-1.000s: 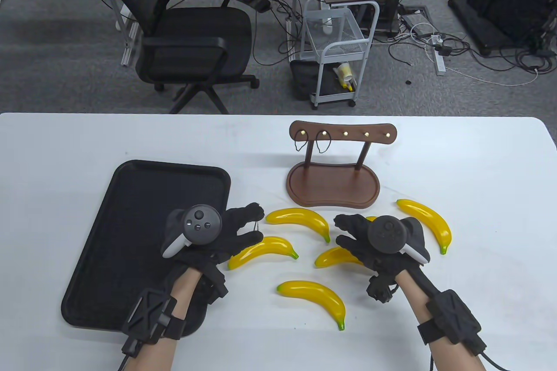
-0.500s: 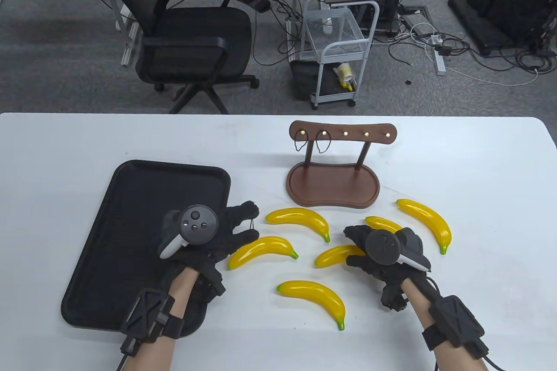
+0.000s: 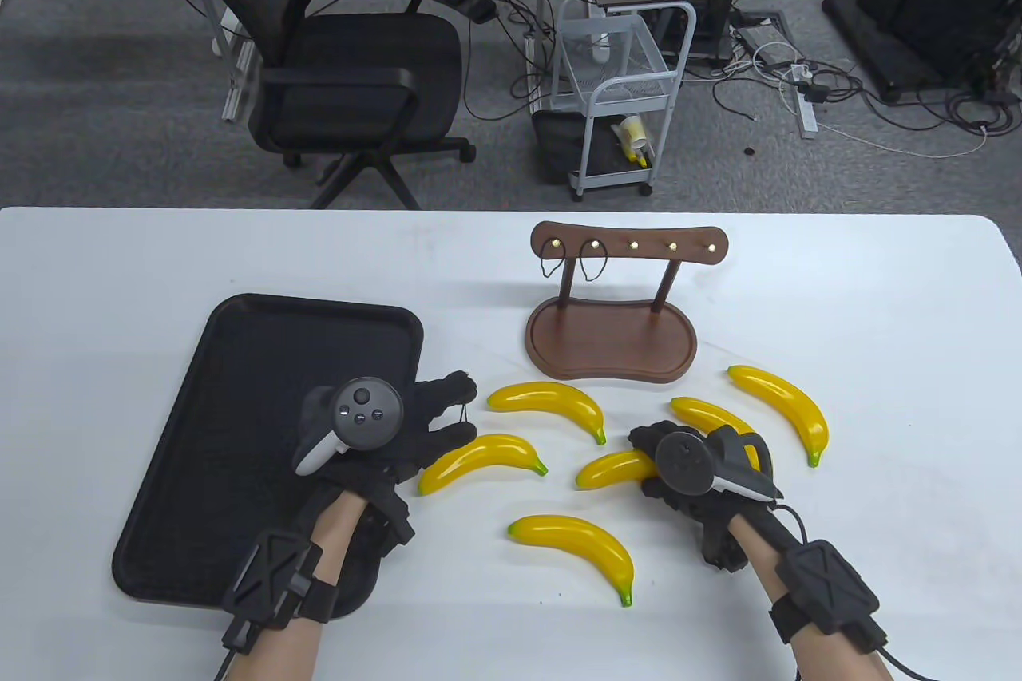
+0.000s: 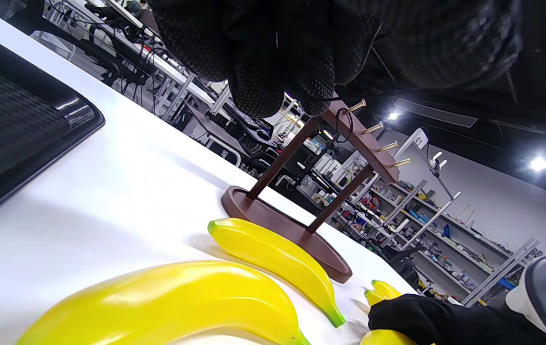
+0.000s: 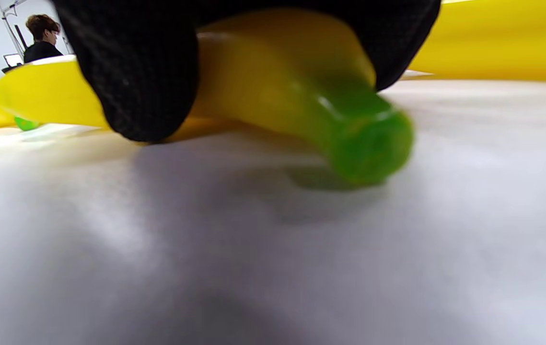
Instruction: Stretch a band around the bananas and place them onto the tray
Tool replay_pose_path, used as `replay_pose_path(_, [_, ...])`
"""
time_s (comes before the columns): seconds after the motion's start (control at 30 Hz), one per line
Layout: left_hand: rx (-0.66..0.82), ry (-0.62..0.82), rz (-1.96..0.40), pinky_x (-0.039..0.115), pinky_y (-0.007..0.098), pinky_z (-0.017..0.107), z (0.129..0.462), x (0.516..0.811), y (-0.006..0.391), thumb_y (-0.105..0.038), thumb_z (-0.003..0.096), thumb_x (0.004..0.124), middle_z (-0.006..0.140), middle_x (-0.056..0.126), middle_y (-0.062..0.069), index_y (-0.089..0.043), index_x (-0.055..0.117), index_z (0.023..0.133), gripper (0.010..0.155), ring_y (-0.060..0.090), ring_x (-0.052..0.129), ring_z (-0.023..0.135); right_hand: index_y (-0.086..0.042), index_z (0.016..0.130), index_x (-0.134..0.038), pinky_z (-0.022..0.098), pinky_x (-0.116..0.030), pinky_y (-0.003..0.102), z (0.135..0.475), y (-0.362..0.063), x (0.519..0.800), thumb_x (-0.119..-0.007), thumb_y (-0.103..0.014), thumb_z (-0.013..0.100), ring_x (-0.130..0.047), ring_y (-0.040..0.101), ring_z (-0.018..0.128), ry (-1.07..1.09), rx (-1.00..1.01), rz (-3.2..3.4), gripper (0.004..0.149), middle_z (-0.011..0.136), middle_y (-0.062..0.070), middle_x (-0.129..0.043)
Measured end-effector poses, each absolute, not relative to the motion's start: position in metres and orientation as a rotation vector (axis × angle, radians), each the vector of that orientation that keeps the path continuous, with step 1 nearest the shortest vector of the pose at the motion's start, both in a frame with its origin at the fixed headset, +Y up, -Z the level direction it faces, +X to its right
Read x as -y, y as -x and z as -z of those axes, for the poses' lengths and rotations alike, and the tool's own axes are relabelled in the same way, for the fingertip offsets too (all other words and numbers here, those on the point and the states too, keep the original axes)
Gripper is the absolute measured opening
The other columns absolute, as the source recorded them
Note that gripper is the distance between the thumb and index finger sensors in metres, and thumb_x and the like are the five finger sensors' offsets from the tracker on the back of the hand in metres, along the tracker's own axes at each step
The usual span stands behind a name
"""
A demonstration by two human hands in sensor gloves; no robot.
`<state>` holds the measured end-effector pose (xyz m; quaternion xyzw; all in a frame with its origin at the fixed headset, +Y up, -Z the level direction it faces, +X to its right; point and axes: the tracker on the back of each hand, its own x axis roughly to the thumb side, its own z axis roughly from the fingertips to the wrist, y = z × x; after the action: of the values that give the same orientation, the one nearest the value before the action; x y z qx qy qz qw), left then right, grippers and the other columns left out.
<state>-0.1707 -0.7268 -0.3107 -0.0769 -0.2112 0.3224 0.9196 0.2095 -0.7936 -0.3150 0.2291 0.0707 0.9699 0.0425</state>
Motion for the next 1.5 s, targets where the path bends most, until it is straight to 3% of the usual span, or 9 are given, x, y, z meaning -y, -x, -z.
replay_pose_path(0.4, [0.430,0.157,-0.663,0.055,0.045,0.086,0.311,0.727,0.171,-0.058,0.0496,0.067,0.116,0.068,-0.008,-0.031,0.052,0.110,0.067,0.022,0.073,0.109,-0.012,0.103,-0.064,0.052,-0.081,0.046,0.316,-0.212,0.777,-0.090,-0.040,0.044,-0.089,0.033,0.077,-0.613,-0.153,-2.834,0.070,0.097,0.015,-0.077])
replay_pose_path(0.73, [0.420,0.157,-0.660,0.056,0.045,0.086,0.311,0.727,0.173,-0.058,0.0498,0.067,0.115,0.069,-0.007,-0.030,0.053,0.109,0.067,0.022,0.074,0.108,-0.008,0.103,-0.065,0.051,-0.082,0.047,0.296,-0.205,0.758,-0.090,-0.040,0.045,-0.089,0.035,0.075,-0.626,-0.109,-2.734,0.070,0.096,0.018,-0.077])
replay_pose_path(1.5, [0.410,0.158,-0.655,0.056,0.046,0.086,0.312,0.728,0.175,-0.057,0.0502,0.066,0.115,0.069,-0.007,-0.031,0.054,0.109,0.066,0.022,0.074,0.108,-0.004,0.102,-0.065,0.048,-0.082,0.049,0.256,-0.158,0.774,-0.089,-0.041,0.046,-0.090,0.036,0.069,-0.777,-0.204,-2.630,0.071,0.093,0.022,-0.076])
